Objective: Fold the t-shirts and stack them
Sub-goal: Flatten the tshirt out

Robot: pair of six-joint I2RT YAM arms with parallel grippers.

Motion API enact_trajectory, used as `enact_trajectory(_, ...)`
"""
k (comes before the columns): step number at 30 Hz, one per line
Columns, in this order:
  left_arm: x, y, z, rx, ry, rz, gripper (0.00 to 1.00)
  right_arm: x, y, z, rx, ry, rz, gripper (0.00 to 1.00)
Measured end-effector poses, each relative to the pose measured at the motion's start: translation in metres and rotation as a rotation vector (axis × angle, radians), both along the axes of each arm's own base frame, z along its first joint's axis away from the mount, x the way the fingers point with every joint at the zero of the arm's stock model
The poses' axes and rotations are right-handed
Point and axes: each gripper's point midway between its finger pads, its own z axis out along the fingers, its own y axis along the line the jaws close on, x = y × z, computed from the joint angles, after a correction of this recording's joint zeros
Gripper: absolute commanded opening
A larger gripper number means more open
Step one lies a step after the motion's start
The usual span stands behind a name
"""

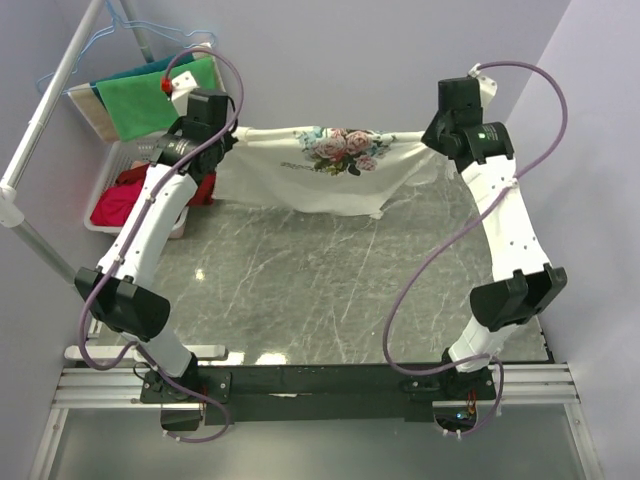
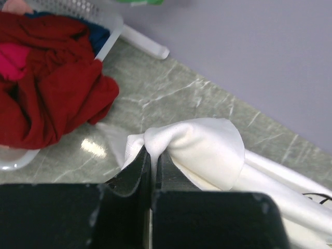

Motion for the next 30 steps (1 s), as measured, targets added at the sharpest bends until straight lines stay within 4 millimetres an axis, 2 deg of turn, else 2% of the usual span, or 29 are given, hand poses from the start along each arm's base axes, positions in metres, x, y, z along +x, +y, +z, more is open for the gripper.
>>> enact_trajectory(5,0.003,-0.003,0.022,0.013,-0.051,-0.063,0.02,-0.013,-0.004,0.036,-0.008,-0.114,0.019,0.0)
enact_trajectory(11,-0.013,-0.004,0.036,0.022,-0.073,-0.121,0.04,-0.046,-0.005,0.077,-0.001,-0.247,0.072,0.0)
enact_trajectory(15,-0.029,0.003,0.052,0.018,-0.114,-0.116,0.07,-0.072,0.005,0.106,0.016,-0.373,0.157,0.0)
enact_trajectory(18,-0.034,0.01,0.067,0.029,-0.159,-0.097,0.06,-0.089,0.016,0.114,0.019,-0.442,0.228,0.0)
enact_trajectory(21,-0.025,0.013,0.078,0.035,-0.202,-0.081,0.06,-0.104,0.029,0.106,0.027,-0.475,0.291,0.0)
enact_trajectory(25,0.015,0.005,0.071,0.038,-0.213,-0.08,0.03,-0.114,0.041,0.075,0.053,-0.448,0.335,0.0)
enact_trajectory(27,0.043,-0.006,0.053,0.034,-0.192,-0.097,0.02,-0.118,0.047,0.053,0.072,-0.41,0.351,0.0)
enact_trajectory(30,0.091,-0.028,0.008,0.025,-0.13,-0.142,0.02,-0.127,0.059,0.013,0.107,-0.337,0.376,0.0)
